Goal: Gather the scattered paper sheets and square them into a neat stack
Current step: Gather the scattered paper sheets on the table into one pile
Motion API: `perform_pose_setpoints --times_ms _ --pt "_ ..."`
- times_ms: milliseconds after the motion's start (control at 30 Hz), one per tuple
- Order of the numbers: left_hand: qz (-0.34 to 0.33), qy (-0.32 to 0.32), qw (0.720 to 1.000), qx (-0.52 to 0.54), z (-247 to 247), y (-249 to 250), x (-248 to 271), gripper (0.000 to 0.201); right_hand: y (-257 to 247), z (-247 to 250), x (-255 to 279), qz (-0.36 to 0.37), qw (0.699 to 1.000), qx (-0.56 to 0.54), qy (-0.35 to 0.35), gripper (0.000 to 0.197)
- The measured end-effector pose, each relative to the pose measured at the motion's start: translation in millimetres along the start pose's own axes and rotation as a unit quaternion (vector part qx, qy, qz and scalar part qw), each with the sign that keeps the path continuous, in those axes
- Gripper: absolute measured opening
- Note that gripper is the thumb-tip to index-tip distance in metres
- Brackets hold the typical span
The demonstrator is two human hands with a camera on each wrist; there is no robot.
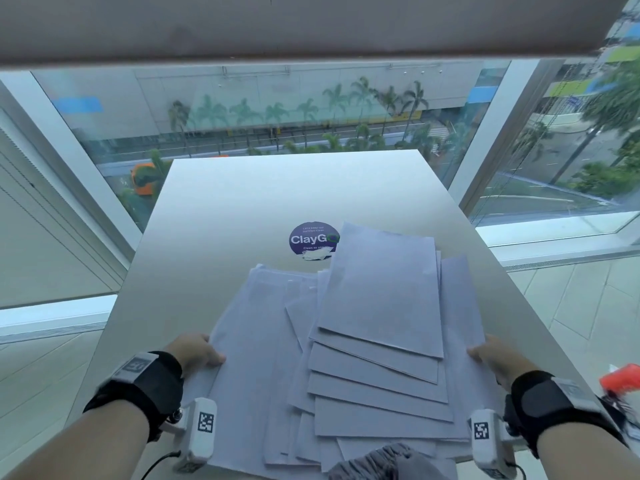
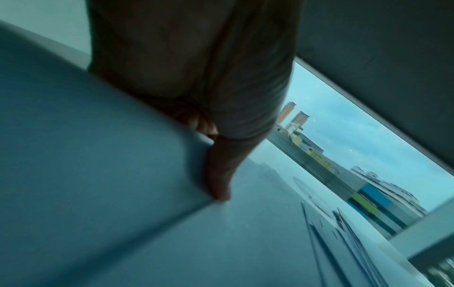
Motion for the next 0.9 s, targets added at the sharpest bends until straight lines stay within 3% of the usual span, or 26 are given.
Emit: perform_pose_setpoints --times_ms 100,200,267,333,400,467,600,733,900 --pt "0.017 -0.034 0.998 0.057 -7.2 2.2 9.0 0.026 1.2 14.7 -0.7 -0.001 0.998 0.040 0.049 0.030" --pt "0.015 -0.065 0.994 0.091 -14.6 6.2 12.3 0.032 3.0 12.3 3.6 -0.008 1.000 0.019 -0.020 0.025" --pt "0.009 -0.070 0.994 0.085 -15.8 8.9 12.9 0.042 2.3 12.0 6.1 -0.003 0.999 0.034 -0.027 0.024" --pt "0.001 -0.064 0.992 0.106 -14.4 10.5 12.6 0.045 2.2 16.3 4.6 0.012 0.998 0.065 0.021 0.032" --pt "-0.005 -0.045 0.989 0.141 -12.1 9.7 10.8 0.036 2.1 20.3 3.4 0.016 0.994 0.083 0.066 0.037" --pt "-0.011 -0.042 0.986 0.162 -12.7 8.7 9.7 0.033 1.4 15.9 4.9 0.020 0.995 0.078 0.053 0.037" --pt "-0.016 -0.065 0.984 0.164 -21.6 15.0 16.4 0.048 1.4 3.1 -1.1 0.012 0.998 0.059 0.016 0.039" --pt "-0.022 -0.056 0.984 0.168 -10.4 13.5 15.4 0.040 3.1 16.2 -4.6 0.012 0.998 0.047 0.027 0.040" --pt "-0.020 -0.026 0.988 0.148 -8.2 7.3 5.0 0.015 -0.3 15.9 2.0 0.019 0.997 0.062 0.029 0.035"
Point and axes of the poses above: each hand's wrist, its own x-axis away from the middle knuckle, its own z-axis out of the back of the hand, y = z × x, the point moved 1 cm from there along -x, towards the middle knuckle, and after that the axes turned 4 degrees about x, right-handed, at the moved point
